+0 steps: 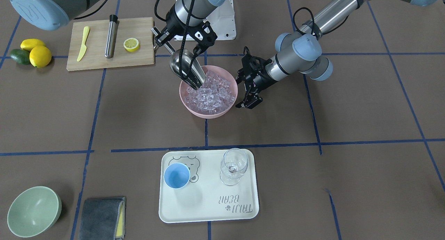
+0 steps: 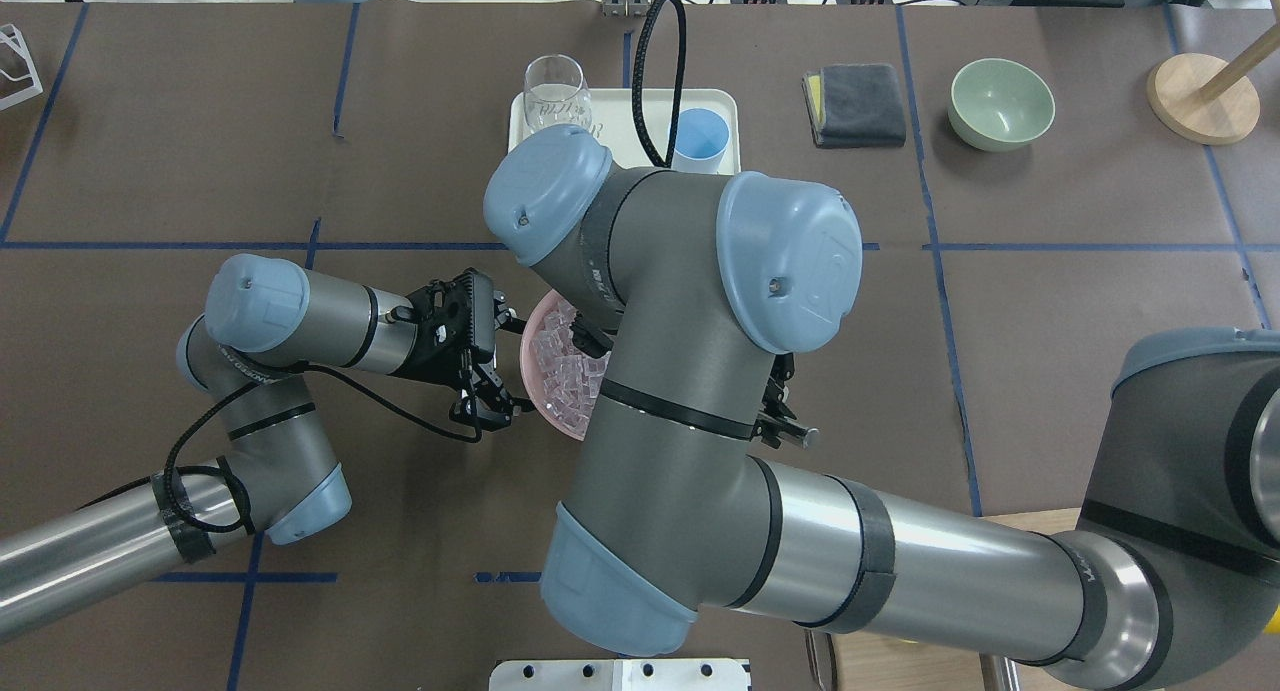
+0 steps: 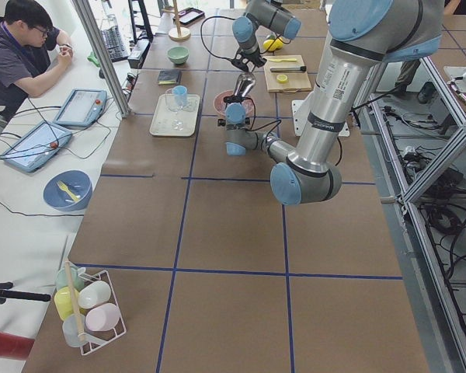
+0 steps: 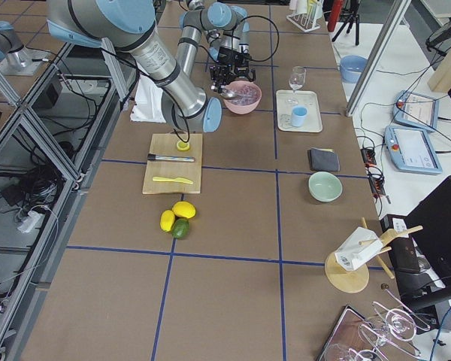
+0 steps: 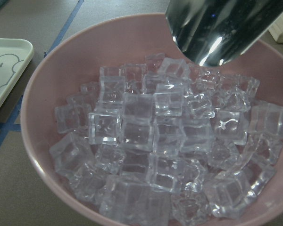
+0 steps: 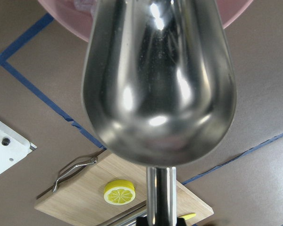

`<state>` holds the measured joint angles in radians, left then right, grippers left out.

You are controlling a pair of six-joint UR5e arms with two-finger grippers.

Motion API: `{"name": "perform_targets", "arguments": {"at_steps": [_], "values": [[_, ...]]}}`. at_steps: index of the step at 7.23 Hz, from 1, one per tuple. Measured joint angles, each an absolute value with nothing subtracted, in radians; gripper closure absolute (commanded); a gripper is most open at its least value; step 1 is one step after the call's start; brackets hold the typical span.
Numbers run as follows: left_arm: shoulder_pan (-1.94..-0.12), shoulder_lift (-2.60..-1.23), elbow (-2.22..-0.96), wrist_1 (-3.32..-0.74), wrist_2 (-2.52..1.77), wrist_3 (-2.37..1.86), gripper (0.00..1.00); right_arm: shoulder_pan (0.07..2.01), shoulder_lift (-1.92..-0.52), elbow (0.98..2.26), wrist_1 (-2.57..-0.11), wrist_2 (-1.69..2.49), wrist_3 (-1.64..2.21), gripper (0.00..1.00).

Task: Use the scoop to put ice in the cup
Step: 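Dig the scoop into the ice cubes while the left gripper steadies the bowl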

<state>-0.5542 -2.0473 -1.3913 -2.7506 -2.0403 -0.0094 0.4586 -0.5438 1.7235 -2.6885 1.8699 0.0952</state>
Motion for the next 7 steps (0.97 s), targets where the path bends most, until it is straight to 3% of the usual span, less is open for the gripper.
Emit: {"name": "perform_targets", "arguments": {"at_steps": [7], "values": [[-0.553, -2.047, -1.391, -2.750, -2.040, -0.010, 0.00, 0.459, -0.488, 1.551, -2.612, 1.864, 0.105, 1.00]]}}
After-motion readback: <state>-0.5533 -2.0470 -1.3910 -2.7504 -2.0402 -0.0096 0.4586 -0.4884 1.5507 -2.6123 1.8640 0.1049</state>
